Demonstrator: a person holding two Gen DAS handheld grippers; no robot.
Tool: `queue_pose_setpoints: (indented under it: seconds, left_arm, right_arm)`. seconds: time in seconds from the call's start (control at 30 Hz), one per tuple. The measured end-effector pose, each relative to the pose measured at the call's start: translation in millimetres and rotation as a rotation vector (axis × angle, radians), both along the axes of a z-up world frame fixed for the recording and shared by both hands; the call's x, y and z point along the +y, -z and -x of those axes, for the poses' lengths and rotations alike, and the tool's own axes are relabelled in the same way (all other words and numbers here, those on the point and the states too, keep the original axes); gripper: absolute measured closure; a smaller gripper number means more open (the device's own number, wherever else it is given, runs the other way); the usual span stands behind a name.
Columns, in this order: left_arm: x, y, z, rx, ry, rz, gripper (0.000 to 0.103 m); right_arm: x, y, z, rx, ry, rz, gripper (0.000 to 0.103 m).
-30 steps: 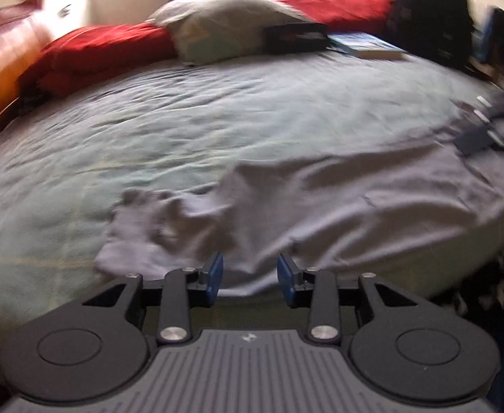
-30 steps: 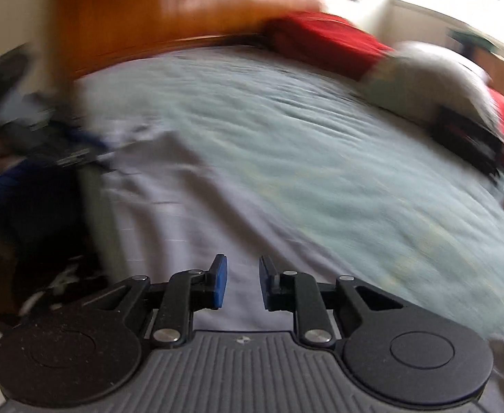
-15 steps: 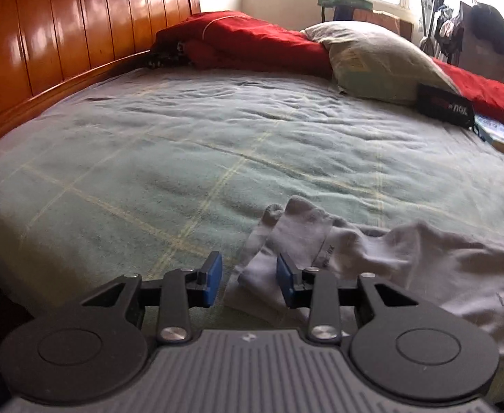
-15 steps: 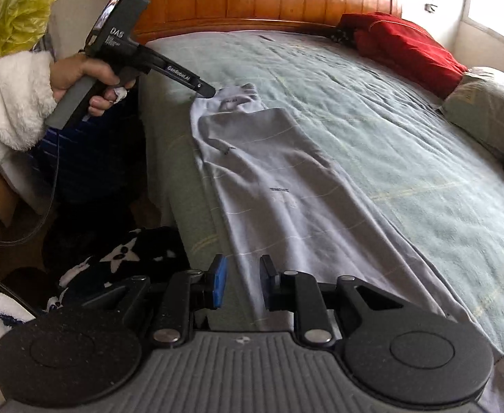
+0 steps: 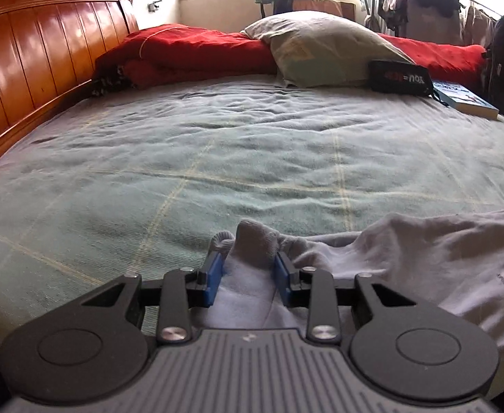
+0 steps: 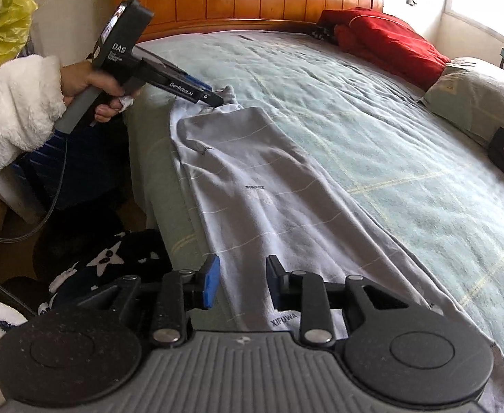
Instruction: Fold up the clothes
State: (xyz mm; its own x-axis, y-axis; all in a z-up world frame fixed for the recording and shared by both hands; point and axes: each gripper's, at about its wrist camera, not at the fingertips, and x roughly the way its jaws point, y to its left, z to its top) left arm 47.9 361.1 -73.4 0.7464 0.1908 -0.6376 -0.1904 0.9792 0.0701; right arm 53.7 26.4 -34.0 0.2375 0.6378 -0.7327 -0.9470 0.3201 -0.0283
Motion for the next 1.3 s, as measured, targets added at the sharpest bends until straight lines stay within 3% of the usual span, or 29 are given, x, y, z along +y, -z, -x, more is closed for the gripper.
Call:
queue_pose_setpoints:
  seconds: [0.1,0.2,0.27,0.33,0.37,0.43,0.57,0.77,0.87,0.9,0.93,1.1,1.2,1.3]
  left_arm:
    - [-2.7,-0.2,2.8,0.002,0.016,-0.001,0.073]
    - [-3.3,-0.5,3.4,0.003,0.023,0.001,0.084]
    - [-3.7,-0.7,3.8,0.004,0.028,0.003,0.084]
    - [-4.1,-0.9,4.2,0.005,0.032,0.005,0.073]
    - [-4.4,-1.0,4.4,0.006,0.034,0.006,0.063]
    - [-4.8,-1.1,4.8,0.007,0.039,0.008,0.069]
    - [-5.6,-1.5,5.6,0.009,0.048,0.011,0.093]
    - [-5.5,-16.0,16.4,-0.054,-0.003,0.006,0.096]
    - [1.9,-14.5,13.4,-0.032,-0.034,0.037,0.095]
    - [4.0,-13.3,11.9,-0.022,-0.045,0.042,0.086]
    - [4.8,-11.7,10.6,-0.014,-0.057,0.034,0.084]
    - [9.6,-30.9,25.2,-0.095,-0.128,-0.02,0.073]
    - [9.7,-42.4,37.6,-0.117,-0.131,-0.036,0.072]
    - [6.7,-44.2,52.1,-0.109,-0.124,0.037,0.071]
  right_arm:
    - [-3.3,-0.4,-2.6,0.003,0.016,-0.003,0.066]
    - [-5.4,-0.5,-4.8,0.009,0.028,-0.009,0.063]
    - [-6.4,-1.7,-4.8,0.006,0.034,-0.015,0.06]
    - [-7.8,-2.7,-4.8,0.005,0.038,-0.021,0.055]
    - [-8.4,-3.1,-4.6,0.005,0.04,-0.024,0.055]
    - [-8.9,-3.6,-4.1,0.006,0.042,-0.027,0.054]
    - [-10.3,-3.8,-3.9,0.003,0.051,-0.027,0.054]
    - [-13.7,-5.4,-5.4,0.0,0.07,-0.034,0.054]
    - [-15.3,-5.5,-6.5,-0.001,0.076,-0.035,0.053]
    - [-15.6,-5.6,-6.6,-0.002,0.078,-0.035,0.053]
    - [-16.0,-5.6,-6.6,-0.002,0.079,-0.035,0.052]
    - [-17.6,-5.7,-7.0,-0.004,0.084,-0.034,0.048]
    - [-19.7,-6.1,-8.5,-0.001,0.091,-0.039,0.048]
    - [-21.3,-6.3,-9.8,0.003,0.098,-0.045,0.048]
